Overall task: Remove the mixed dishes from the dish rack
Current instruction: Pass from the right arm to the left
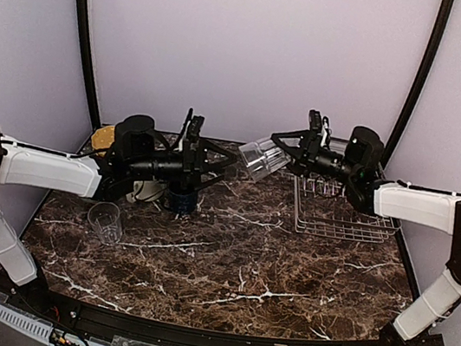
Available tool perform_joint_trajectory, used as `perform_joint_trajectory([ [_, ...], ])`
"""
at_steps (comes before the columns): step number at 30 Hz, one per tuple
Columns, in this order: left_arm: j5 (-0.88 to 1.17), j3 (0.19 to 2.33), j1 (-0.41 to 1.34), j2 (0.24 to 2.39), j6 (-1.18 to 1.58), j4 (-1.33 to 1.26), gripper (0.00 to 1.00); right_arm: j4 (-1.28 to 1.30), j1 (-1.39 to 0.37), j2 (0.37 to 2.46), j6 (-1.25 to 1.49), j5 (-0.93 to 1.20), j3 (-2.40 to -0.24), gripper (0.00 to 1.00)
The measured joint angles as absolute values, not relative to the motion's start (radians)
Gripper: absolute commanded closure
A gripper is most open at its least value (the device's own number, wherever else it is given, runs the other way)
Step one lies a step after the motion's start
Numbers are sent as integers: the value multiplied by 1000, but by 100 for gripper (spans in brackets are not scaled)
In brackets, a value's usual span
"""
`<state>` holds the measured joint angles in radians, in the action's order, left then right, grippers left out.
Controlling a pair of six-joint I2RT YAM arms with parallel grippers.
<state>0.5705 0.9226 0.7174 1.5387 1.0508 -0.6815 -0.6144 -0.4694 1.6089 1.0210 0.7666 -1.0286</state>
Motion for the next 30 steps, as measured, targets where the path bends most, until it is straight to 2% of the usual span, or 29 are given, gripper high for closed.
perform_joint_trajectory([
  [5,585,931,726,1591,1108,-798,26,-690,-535,1621,1055,765,-1023,68],
  [14,586,928,726,1643,1213,-965,67,-827,-599,1720,1122,756,-1009,65],
  [17,586,921,726,1651,1232,-981,86,-857,-606,1731,1130,748,-1008,57],
  [19,586,913,726,1652,1239,-987,96,-870,-611,1732,1129,744,-1007,47],
  [24,598,905,721,1634,1233,-984,99,-879,-615,1723,1103,739,-982,13],
  [26,591,892,719,1601,1210,-922,99,-834,-614,1703,1063,728,-958,2],
  [30,587,856,681,1496,1147,-735,99,-720,-595,1644,968,701,-911,1],
])
